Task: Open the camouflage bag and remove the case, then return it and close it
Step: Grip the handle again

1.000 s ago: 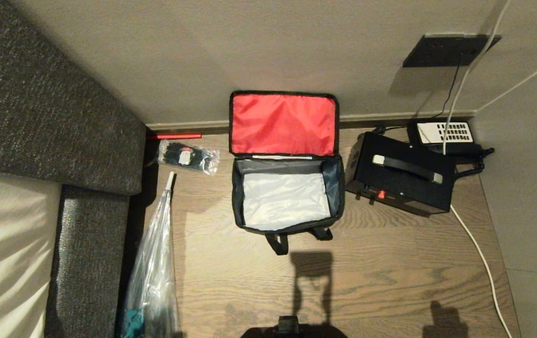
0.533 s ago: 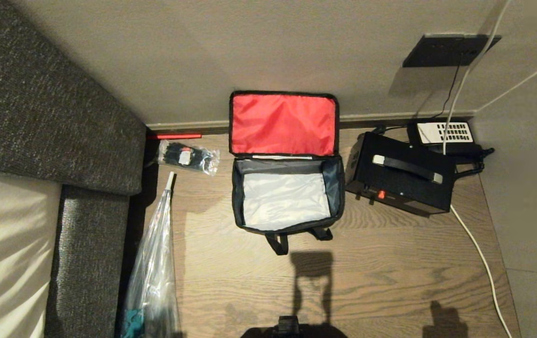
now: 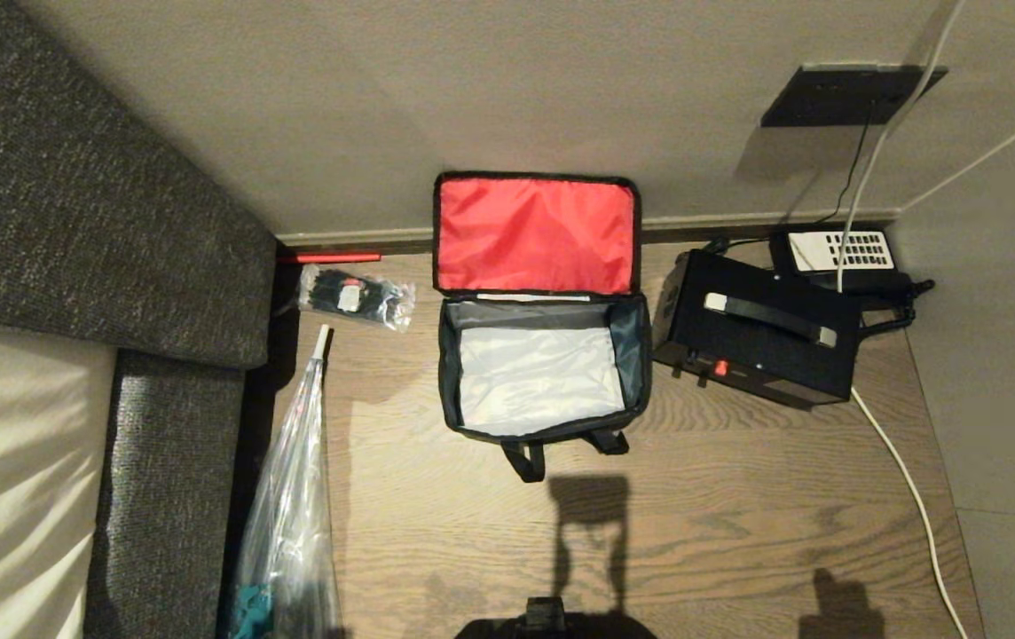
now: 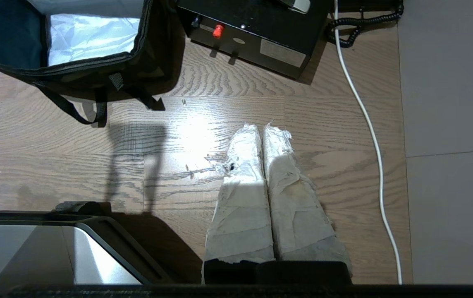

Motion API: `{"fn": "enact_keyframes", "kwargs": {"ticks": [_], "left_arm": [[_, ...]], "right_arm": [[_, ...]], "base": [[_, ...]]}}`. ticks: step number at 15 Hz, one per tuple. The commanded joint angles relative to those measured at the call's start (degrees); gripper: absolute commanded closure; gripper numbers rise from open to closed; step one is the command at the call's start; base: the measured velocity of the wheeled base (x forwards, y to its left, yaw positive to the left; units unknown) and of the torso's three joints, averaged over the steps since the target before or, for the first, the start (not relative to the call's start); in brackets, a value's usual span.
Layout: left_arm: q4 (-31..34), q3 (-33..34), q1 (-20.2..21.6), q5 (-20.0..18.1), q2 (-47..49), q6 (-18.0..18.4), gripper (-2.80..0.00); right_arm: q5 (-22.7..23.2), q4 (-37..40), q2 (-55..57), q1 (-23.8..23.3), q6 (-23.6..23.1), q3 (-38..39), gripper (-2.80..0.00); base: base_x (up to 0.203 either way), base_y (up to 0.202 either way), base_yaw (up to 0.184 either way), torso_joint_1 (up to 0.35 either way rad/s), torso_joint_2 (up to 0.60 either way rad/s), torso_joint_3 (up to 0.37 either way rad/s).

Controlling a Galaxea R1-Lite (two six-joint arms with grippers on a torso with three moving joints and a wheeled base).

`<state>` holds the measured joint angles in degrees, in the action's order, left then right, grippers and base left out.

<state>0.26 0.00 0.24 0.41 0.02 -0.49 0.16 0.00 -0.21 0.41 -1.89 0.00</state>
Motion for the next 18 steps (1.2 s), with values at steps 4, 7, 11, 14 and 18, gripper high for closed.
{"fn": "enact_keyframes", "kwargs": {"ticks": [4,7,11,14,18], "left_arm": [[0.0,0.2,0.0,0.0,0.0,0.0,0.00],[0.0,0.2,0.0,0.0,0.0,0.0,0.00],[0.0,0.2,0.0,0.0,0.0,0.0,0.00],[0.0,0.2,0.0,0.0,0.0,0.0,0.00],[0.0,0.2,0.0,0.0,0.0,0.0,0.00]], "right_arm": [[0.0,0.0,0.0,0.0,0.0,-0.1,0.00],[0.0,0.0,0.0,0.0,0.0,0.0,0.00],[0.5,0.3,0.1,0.0,-2.3,0.0,0.00],[0.8,1.0,0.0,0.0,-3.1,-0.5,0.00],[1.0,4.1,0.1,0.0,-3.9,-1.4,0.00]], "base": [[0.000,0.000,0.000,0.000,0.00,0.000],[0.000,0.000,0.000,0.000,0.00,0.000],[0.000,0.000,0.000,0.000,0.00,0.000],[0.000,0.000,0.000,0.000,0.00,0.000],[0.000,0.000,0.000,0.000,0.00,0.000]]}}
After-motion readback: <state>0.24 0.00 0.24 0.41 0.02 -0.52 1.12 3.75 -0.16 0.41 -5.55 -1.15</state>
